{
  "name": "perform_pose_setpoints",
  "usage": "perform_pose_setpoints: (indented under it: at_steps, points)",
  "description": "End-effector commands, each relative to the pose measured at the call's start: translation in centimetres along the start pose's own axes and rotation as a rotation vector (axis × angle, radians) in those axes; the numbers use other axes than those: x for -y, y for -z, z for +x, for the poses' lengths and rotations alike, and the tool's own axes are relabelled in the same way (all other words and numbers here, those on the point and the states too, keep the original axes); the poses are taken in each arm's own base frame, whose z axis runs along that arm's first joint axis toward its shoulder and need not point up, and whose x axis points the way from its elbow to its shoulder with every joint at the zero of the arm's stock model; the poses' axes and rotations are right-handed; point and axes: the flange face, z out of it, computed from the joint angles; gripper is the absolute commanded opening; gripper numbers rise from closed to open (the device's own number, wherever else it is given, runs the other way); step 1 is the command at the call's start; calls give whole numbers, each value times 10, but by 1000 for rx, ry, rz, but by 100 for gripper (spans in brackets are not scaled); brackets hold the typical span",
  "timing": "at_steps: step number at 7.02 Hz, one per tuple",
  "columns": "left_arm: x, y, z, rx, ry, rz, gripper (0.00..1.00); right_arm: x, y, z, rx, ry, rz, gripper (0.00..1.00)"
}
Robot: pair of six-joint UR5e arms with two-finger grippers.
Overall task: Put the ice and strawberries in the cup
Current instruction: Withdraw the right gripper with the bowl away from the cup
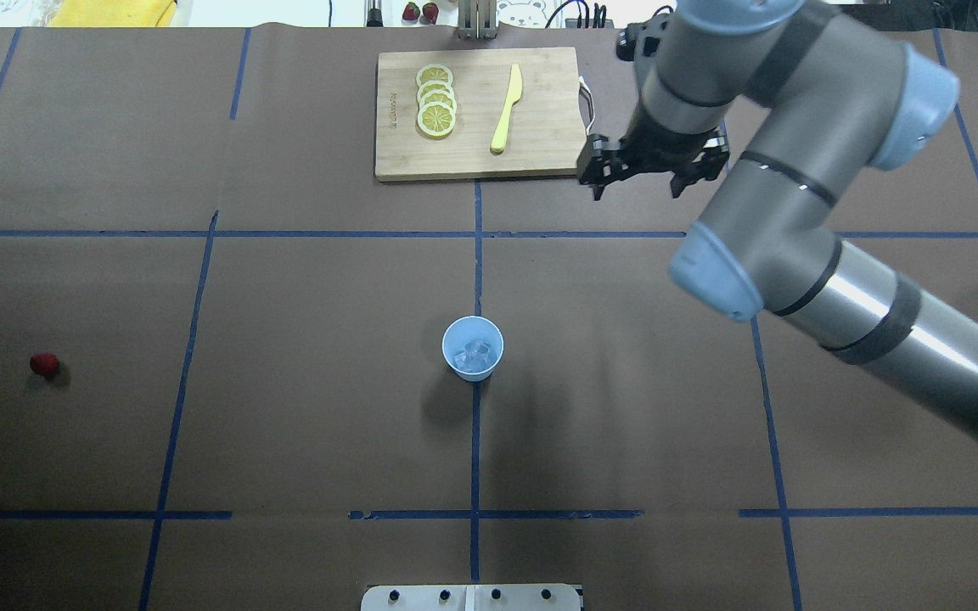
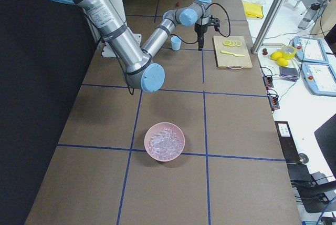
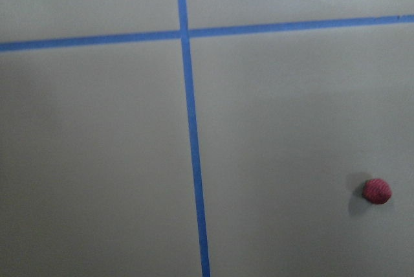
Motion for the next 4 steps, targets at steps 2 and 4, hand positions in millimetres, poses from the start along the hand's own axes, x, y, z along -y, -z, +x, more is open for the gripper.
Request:
perform_pose_setpoints:
  at_steps: [2,4]
  points:
    - [41,26,28,6,-69,54,100,-3,36,225,-13,190,-19,100]
    - [50,35,39,3,-103,78,100,-42,52,382,-18,322,-39,100]
